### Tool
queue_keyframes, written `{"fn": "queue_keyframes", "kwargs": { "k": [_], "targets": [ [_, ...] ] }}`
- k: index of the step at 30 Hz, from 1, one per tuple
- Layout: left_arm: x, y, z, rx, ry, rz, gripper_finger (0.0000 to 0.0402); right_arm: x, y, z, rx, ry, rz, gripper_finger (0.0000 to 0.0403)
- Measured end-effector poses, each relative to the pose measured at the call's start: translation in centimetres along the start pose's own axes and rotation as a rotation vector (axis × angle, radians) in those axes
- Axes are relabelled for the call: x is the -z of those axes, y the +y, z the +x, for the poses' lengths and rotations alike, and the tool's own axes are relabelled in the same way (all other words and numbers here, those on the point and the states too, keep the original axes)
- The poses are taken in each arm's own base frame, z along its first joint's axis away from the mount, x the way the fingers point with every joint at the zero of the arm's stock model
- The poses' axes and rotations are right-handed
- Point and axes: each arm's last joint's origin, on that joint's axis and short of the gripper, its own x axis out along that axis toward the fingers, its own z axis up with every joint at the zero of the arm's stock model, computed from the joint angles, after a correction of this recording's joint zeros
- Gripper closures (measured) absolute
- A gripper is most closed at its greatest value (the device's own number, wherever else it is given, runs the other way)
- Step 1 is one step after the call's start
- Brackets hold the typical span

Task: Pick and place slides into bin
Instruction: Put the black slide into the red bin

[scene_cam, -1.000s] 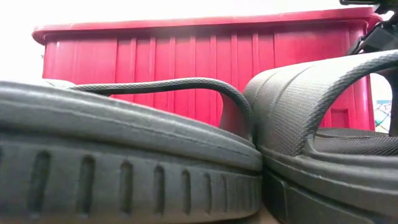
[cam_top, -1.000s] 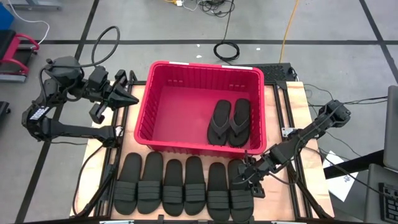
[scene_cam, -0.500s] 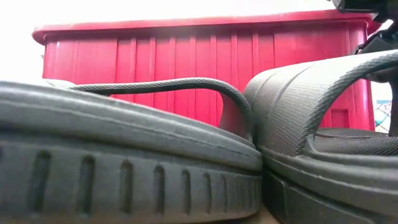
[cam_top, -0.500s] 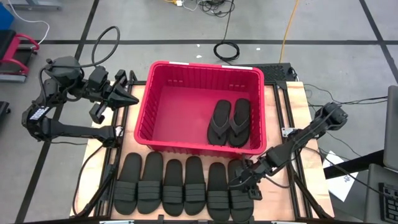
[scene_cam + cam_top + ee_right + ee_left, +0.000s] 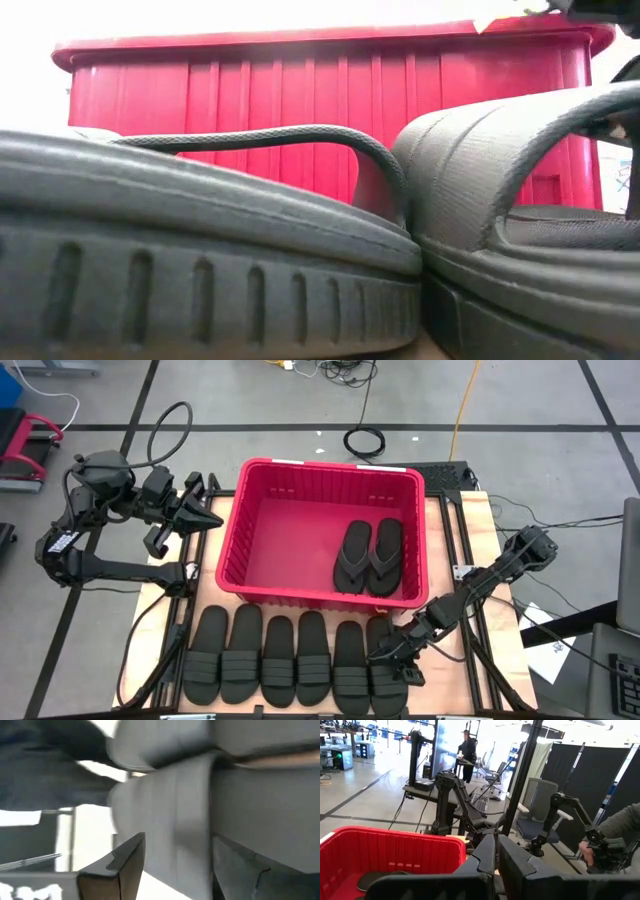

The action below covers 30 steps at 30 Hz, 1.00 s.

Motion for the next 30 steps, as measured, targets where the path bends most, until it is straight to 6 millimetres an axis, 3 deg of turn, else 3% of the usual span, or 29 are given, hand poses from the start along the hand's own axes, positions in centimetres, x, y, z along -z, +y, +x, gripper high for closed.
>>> {"fn": "queue_keyframes", "kwargs": {
  "k": [14,28,30],
  "targets": [
    [-0.03,-0.01,0.0,0.002,-0.002,0.0,0.0382,0.26,0.2,0.04,-0.036,0.041,-0.024,0.02],
    [-0.03,-0.02,-0.01,0.002,-0.002,0.001,0.0382,0.32,0.26,0.06,-0.041,0.046,-0.071,0.0387],
    [-0.03,-0.02,-0.01,0.002,-0.002,0.001,0.0382,0.29,0.33,0.05,-0.058,0.051,-0.073,0.0393]
  ]
}}
